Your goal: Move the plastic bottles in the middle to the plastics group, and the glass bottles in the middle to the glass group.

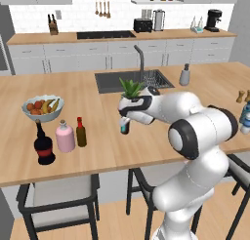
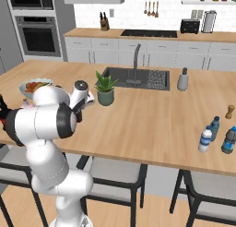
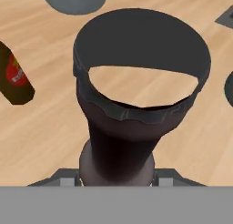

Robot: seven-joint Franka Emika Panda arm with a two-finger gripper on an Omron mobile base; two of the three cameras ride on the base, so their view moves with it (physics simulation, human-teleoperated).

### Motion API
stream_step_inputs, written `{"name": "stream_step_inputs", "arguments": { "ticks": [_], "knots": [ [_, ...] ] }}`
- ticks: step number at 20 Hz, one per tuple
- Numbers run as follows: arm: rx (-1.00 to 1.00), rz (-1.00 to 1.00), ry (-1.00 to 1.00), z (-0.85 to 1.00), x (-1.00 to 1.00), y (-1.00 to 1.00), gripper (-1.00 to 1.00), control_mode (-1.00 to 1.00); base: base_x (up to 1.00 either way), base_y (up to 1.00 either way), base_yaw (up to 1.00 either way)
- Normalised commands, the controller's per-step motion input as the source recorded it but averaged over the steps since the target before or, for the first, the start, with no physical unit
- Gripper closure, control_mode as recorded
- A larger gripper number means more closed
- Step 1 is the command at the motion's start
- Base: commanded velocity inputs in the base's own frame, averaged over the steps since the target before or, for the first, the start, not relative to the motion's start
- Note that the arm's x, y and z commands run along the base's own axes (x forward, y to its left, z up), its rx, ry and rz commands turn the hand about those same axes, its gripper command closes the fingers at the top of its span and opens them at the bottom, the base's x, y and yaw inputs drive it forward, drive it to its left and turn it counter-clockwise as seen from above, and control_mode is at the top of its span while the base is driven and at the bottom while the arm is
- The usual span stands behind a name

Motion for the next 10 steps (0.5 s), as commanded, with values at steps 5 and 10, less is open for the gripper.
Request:
{"name": "stream_step_inputs", "arguments": {
  "ticks": [5,10],
  "knots": [
    [-0.13,0.23,0.17,0.00,-0.10,1.00,1.00,-1.00,0.00,0.00,0.00],
    [-0.04,0.19,0.03,0.00,-0.12,0.91,1.00,-1.00,0.00,0.00,0.00]
  ]
}}
